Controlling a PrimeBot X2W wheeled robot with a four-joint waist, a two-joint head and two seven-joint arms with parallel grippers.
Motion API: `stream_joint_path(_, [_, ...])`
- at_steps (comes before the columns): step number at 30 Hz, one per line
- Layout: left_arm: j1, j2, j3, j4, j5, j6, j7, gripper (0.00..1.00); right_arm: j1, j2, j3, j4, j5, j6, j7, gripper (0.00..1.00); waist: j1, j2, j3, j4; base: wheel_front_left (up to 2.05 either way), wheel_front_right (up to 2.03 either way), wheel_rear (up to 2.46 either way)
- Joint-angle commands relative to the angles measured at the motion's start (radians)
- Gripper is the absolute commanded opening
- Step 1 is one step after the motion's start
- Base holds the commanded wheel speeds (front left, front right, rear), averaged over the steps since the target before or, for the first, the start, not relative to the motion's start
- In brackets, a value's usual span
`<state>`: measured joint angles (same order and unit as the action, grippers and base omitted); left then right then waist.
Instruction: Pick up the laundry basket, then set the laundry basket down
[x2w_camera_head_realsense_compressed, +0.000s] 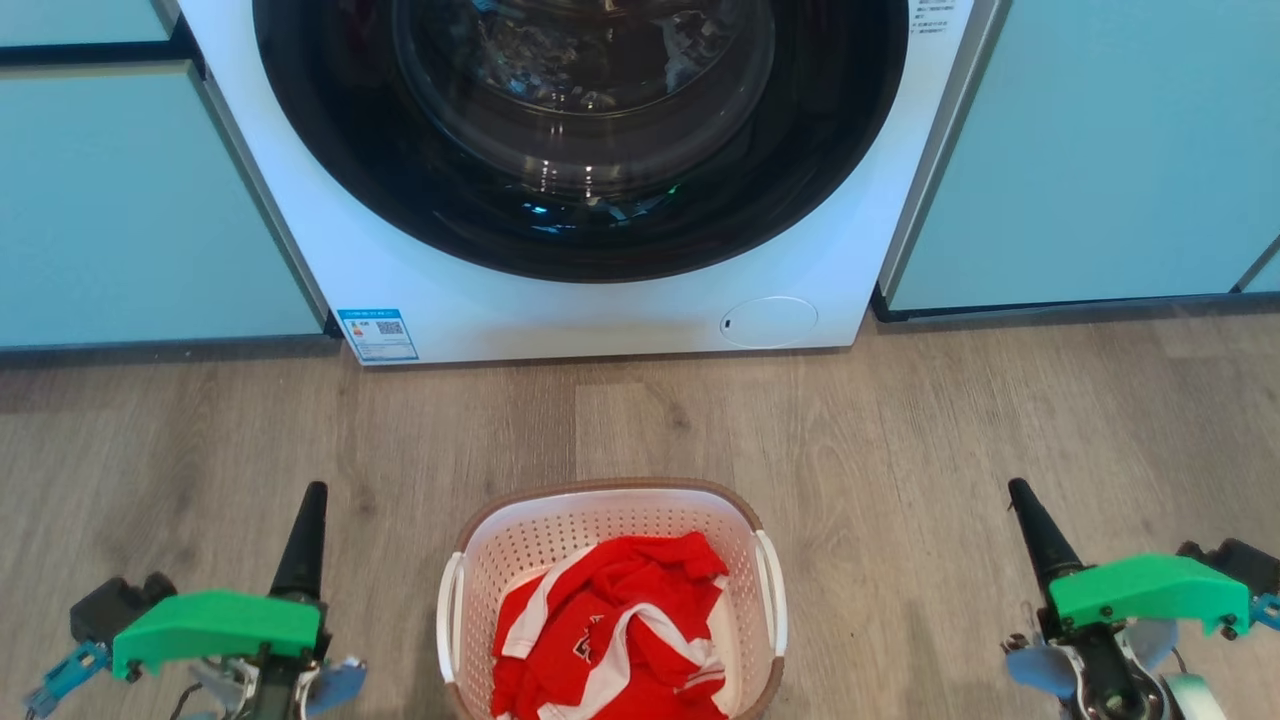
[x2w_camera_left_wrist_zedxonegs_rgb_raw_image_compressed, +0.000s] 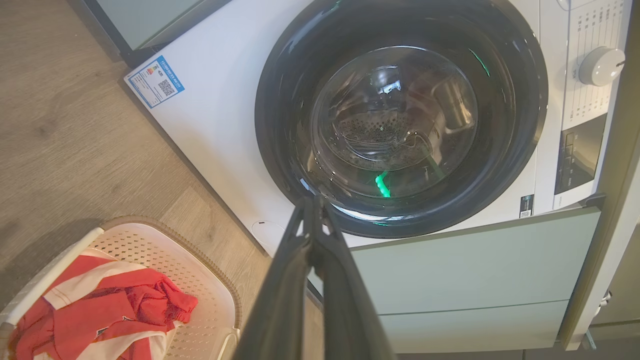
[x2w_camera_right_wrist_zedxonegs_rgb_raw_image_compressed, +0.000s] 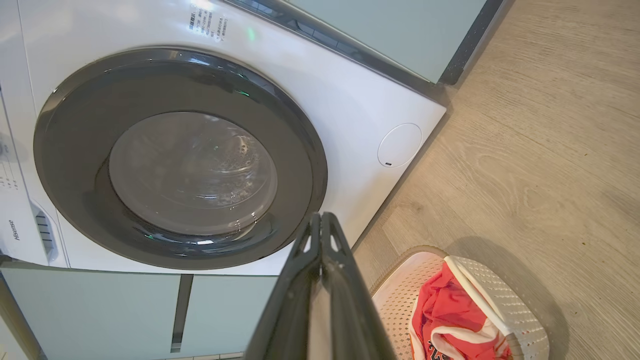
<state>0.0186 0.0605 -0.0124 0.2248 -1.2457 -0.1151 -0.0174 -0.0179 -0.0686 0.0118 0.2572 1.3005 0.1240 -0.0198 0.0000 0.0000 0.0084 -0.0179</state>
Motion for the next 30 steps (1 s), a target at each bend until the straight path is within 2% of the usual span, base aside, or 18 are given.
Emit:
stream_joint_path(1, [-0.061, 0.016, 0.039, -0.023, -0.028, -0.009, 0.008, 0.00, -0.062, -0.012, 0.004, -0.029, 0.027, 0.005, 0.008, 0.00, 0.0000, 0.0000, 0.000, 0.001, 0.00, 0.00, 0.00])
stream_joint_path(30, [-0.116, 0.014, 0.087, 0.013, -0.343, -0.015, 0.092, 0.00, -0.084, -0.009, -0.077, -0.017, 0.298, 0.007, 0.091, 0.00, 0.0000, 0.0000, -0.005, 0.016, 0.00, 0.00, 0.00])
